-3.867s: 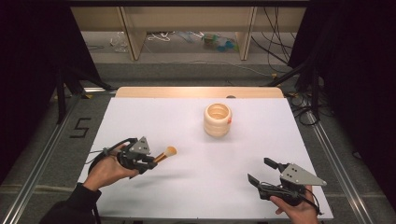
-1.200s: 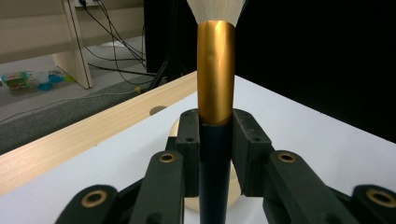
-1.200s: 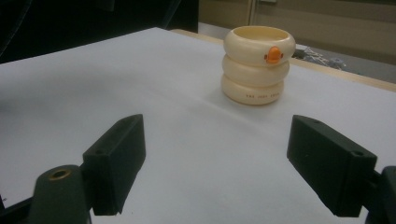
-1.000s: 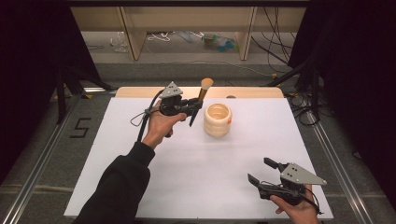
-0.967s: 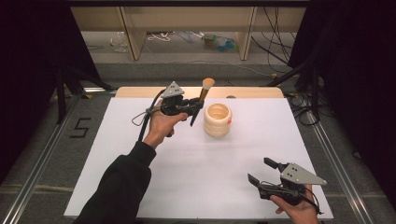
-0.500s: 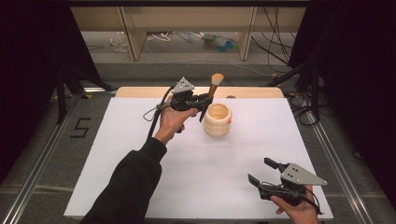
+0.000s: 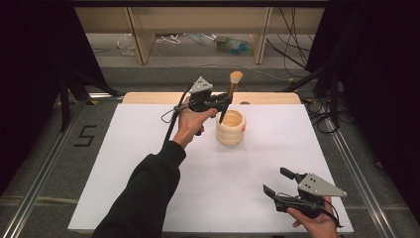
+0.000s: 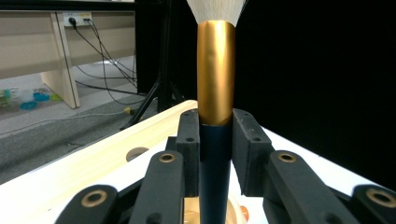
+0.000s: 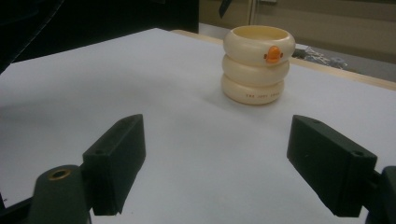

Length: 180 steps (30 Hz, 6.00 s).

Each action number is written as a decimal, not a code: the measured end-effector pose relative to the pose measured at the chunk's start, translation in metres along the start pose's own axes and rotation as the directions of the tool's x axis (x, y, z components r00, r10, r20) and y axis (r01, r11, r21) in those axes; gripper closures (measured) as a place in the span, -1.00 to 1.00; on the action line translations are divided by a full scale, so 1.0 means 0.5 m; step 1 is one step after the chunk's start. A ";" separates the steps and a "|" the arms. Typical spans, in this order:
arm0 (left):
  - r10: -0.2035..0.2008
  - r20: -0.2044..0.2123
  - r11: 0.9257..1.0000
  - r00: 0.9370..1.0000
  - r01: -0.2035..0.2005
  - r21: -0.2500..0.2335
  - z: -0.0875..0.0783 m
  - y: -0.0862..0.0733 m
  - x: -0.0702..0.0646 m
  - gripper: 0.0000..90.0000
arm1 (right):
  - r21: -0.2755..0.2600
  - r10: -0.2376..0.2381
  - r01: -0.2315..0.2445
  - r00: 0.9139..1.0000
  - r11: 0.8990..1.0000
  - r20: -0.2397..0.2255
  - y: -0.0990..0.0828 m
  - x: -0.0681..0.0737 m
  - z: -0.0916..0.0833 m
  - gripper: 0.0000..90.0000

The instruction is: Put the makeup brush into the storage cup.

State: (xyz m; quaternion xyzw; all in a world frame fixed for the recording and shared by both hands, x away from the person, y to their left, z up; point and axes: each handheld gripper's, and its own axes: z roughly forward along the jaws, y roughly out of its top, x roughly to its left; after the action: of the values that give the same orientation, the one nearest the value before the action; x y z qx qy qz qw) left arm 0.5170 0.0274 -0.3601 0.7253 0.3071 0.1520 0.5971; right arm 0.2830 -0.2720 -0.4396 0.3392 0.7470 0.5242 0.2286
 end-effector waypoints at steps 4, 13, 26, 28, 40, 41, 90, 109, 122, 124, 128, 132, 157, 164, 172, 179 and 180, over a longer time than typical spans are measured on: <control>-0.018 0.003 1.000 1.000 0.018 -0.008 0.010 0.001 0.001 0.65 | 0.010 -0.003 0.003 1.000 1.000 -0.001 0.001 0.000 -0.002 -0.55; -0.009 -0.005 1.000 1.000 0.009 -0.023 0.031 0.015 -0.009 0.65 | 0.018 -0.005 0.005 1.000 1.000 -0.004 0.002 0.000 -0.003 -0.55; -0.014 -0.019 0.999 1.000 0.014 -0.038 0.052 0.012 -0.010 0.65 | -0.016 0.005 -0.006 1.000 1.000 -0.016 0.000 0.002 0.002 -0.55; -0.016 -0.027 0.999 1.000 0.015 -0.037 0.054 0.011 -0.008 0.65 | -0.030 -0.019 0.019 1.000 0.999 -0.006 0.000 -0.001 0.003 -0.55; -0.021 -0.044 0.999 0.999 0.019 -0.045 0.067 -0.001 0.001 0.65 | -0.008 -0.009 0.008 1.000 1.000 -0.013 0.002 0.002 0.000 -0.55; -0.020 -0.045 0.999 0.999 0.018 -0.042 0.069 -0.003 0.001 0.65 | -0.009 -0.009 0.008 1.000 1.000 -0.012 0.002 0.002 0.000 -0.55; -0.063 -0.059 0.996 0.996 0.066 0.056 0.106 -0.107 0.016 0.64 | -0.022 -0.025 0.024 1.000 0.999 -0.012 0.000 0.003 0.003 -0.55; -0.046 -0.065 0.993 0.997 0.053 0.103 0.097 -0.108 0.024 0.51 | -0.008 -0.004 0.004 1.000 1.000 -0.013 0.000 0.004 0.002 -0.55; -0.057 -0.040 0.992 0.998 0.061 0.112 0.073 -0.097 0.028 0.10 | -0.015 -0.017 0.017 1.000 1.000 -0.009 0.000 0.002 0.004 -0.55; -0.082 -0.014 0.991 0.996 0.083 0.105 0.064 -0.094 0.027 -0.04 | -0.008 -0.006 0.006 1.000 1.000 -0.012 0.000 0.004 0.003 -0.55; -0.070 0.002 0.993 0.998 0.069 0.100 0.041 -0.089 0.022 -0.19 | -0.019 -0.023 0.023 1.000 1.000 -0.005 0.000 0.001 0.004 -0.55; -0.085 0.030 0.993 0.996 0.082 0.082 0.006 -0.088 0.017 -0.27 | -0.006 -0.004 0.004 1.000 1.000 -0.008 0.000 0.004 0.002 -0.55; 0.014 0.028 1.000 1.000 -0.014 0.017 -0.210 -0.118 0.003 -0.41 | -0.012 0.006 -0.007 1.000 1.000 -0.019 0.000 0.003 0.008 -0.55; 0.063 0.007 0.998 0.998 -0.063 0.002 -0.259 -0.138 -0.001 -0.44 | -0.004 -0.005 0.005 1.000 1.000 -0.004 0.001 0.003 0.004 -0.55; 0.057 -0.015 0.998 0.998 -0.057 -0.012 -0.308 -0.179 -0.012 -0.45 | -0.010 -0.006 0.006 1.000 1.000 -0.001 0.002 0.004 0.003 -0.55; 0.045 -0.034 0.999 0.998 -0.045 0.013 -0.329 -0.222 -0.013 -0.46 | 0.005 -0.026 0.026 1.000 1.000 0.004 0.004 0.002 0.000 -0.55; 0.040 -0.033 0.999 0.999 -0.039 0.008 -0.333 -0.225 -0.014 -0.47 | 0.010 -0.019 0.019 1.000 1.000 0.002 0.004 0.003 -0.001 -0.55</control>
State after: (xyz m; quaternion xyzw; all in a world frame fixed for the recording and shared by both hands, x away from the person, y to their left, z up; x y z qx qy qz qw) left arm 0.3844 0.1628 -0.4268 0.7307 0.3032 0.1749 0.5862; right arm 0.2824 -0.2707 -0.4374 0.3339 0.7526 0.5177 0.2327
